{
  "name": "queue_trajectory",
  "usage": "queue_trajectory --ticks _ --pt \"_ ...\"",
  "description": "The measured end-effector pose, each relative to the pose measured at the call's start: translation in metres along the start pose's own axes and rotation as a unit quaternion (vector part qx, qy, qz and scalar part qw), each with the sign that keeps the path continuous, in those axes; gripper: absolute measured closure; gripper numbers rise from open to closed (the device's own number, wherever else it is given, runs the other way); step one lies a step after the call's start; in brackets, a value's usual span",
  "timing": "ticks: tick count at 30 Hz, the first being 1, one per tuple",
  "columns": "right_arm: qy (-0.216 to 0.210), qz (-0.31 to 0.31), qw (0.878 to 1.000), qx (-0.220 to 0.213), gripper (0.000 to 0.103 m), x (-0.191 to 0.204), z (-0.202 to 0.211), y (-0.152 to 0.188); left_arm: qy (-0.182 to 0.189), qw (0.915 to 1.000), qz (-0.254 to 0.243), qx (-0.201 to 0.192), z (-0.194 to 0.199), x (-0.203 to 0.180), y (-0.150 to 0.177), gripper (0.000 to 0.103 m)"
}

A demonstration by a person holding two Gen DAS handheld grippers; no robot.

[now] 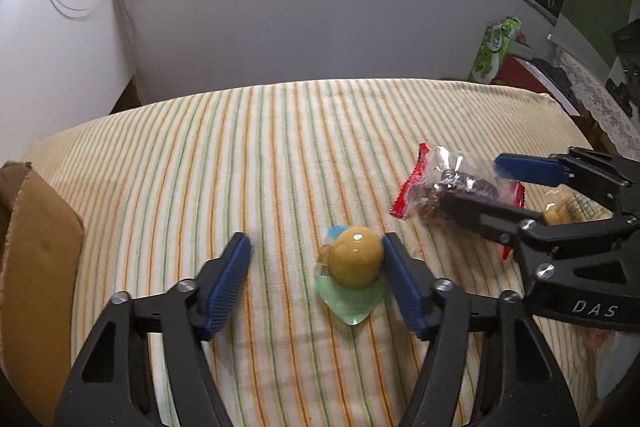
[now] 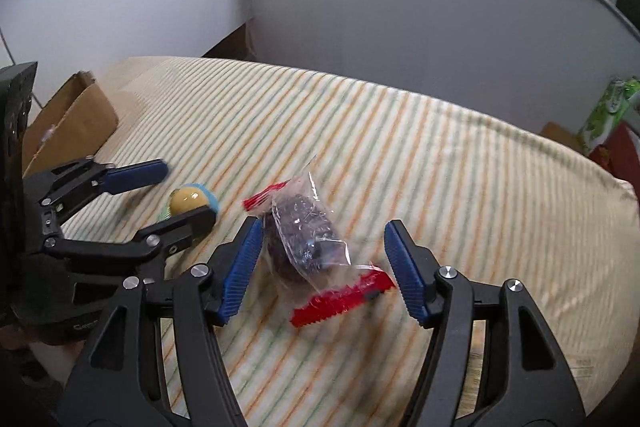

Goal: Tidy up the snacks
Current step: 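Grasp the red-trimmed chocolate bag with the right tool while the left tool grasps the yellow ball candy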

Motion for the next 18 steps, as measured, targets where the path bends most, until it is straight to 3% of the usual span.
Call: queue_trajectory --ticks 2,4,10,18 --pt "-0.006 0.003 1.000 -0.001 0.048 0.004 0.000 0.002 0.005 1.0000 -0.005 -0.004 0.001 -0.001 0.000 0.054" --pt "-0.007 0.005 1.000 -0.003 0.057 0.009 -0.001 0.002 0.011 0.9998 -0.013 -0.006 0.001 -0.005 -0.002 0.073" --pt "-0.005 -0.014 1.000 -0.024 0.063 0.008 0.006 0.006 0.018 0.9996 -0.021 -0.010 0.004 -0.008 -0.003 0.079" --pt "0.015 -0.045 0.997 -0.069 0.063 0.003 0.041 0.024 0.014 0.9984 -0.035 -0.042 0.026 -0.012 -0.007 0.079"
Point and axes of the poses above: each gripper's, at about its wrist camera, not at the fingertips, and z roughly against the way its jaws point, x to its left, y to its underside, the point moved 8 cm from there along -z, roughly the way its jaws point, and after that the axes turned 7 degrees about -z, right-handed, at the moved point
